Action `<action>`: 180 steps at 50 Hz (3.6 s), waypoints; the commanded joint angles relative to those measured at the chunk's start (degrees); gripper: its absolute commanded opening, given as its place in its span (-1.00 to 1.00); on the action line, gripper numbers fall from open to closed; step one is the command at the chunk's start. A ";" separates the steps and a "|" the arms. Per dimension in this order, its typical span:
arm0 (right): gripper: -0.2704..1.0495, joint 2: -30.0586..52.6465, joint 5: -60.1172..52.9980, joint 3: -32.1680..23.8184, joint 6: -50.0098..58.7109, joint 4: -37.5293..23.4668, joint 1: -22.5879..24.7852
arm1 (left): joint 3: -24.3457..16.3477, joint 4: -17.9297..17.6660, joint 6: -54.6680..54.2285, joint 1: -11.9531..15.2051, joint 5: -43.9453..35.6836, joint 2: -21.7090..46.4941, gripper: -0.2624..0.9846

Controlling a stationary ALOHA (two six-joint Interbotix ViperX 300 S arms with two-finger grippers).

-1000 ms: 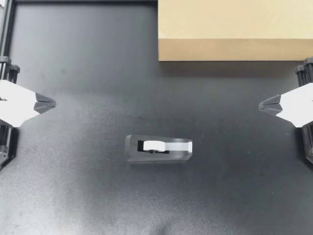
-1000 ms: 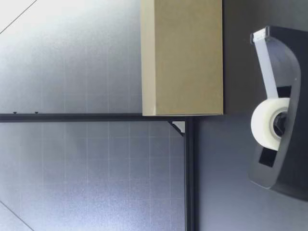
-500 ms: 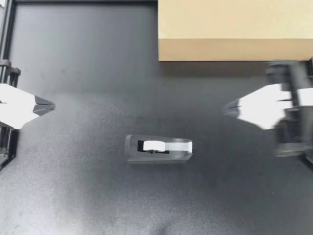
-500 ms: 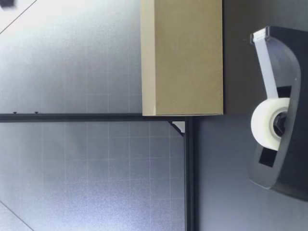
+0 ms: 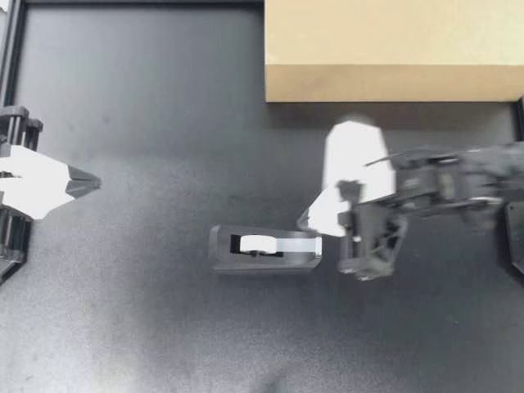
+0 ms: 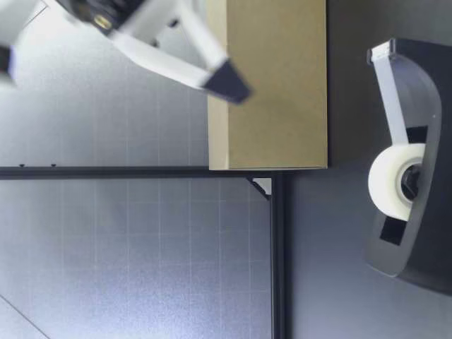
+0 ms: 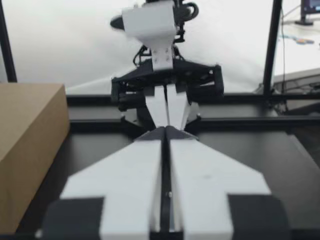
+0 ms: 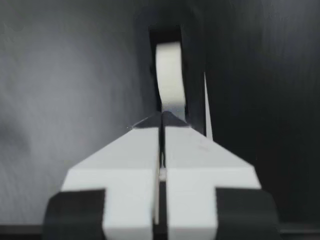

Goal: Cut a small piece of tape from the tape dispenser then place it on the cardboard box's edge.

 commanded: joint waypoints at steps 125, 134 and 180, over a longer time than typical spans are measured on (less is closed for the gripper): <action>-0.60 28.65 42.19 -21.09 -43.86 45.62 -19.16 | 1.58 -0.09 -0.88 -0.18 -0.44 2.37 -0.77; -0.65 27.51 42.54 -21.18 -43.68 46.05 -19.16 | 1.58 -0.09 -0.79 -0.18 -0.44 2.37 -0.77; -0.65 18.90 40.17 -10.28 -43.42 45.88 -20.13 | 0.97 -0.09 -0.70 -0.18 -0.44 2.37 -0.77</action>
